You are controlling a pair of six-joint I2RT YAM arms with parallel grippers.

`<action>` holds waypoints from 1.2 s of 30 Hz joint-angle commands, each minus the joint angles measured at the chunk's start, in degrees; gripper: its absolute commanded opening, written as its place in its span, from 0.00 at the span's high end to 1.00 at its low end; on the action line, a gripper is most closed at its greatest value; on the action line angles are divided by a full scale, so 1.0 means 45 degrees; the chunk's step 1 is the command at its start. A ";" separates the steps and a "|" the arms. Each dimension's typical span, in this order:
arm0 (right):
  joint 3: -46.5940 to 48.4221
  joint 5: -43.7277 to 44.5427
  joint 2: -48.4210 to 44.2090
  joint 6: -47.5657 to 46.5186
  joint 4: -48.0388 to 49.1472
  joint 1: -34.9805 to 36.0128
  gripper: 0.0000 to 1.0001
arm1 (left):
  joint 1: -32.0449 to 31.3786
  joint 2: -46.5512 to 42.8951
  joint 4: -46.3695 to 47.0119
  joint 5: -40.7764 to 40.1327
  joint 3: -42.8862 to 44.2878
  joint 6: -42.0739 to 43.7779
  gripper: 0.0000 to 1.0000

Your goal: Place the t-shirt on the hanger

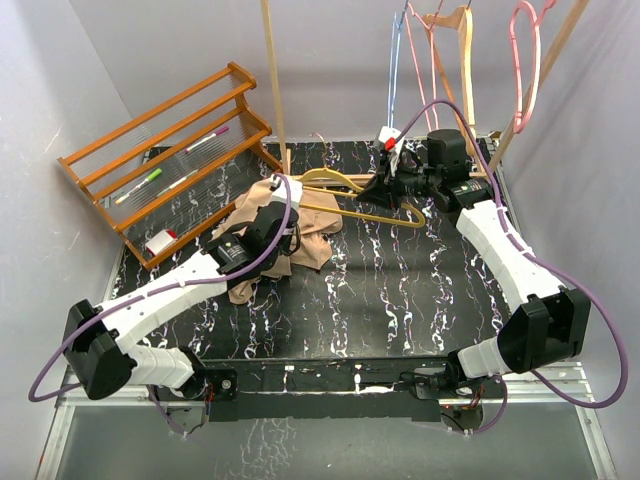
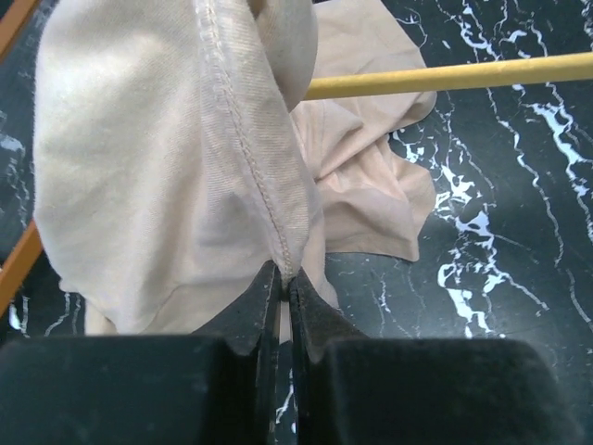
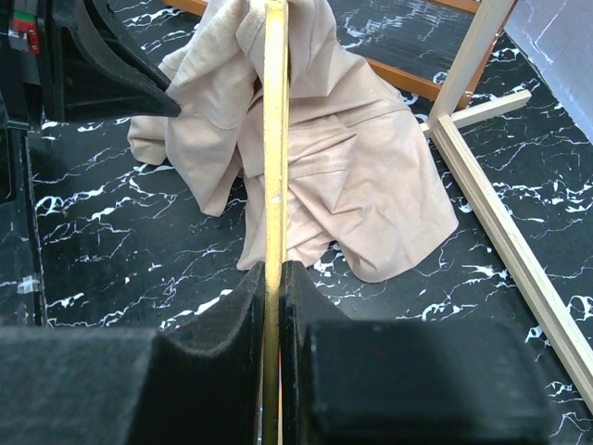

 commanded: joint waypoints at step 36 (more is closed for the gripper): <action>-0.0309 -0.1699 -0.0947 -0.1236 0.1767 -0.0090 0.92 | 0.5123 -0.0515 -0.2636 0.3055 0.5948 1.3327 1.00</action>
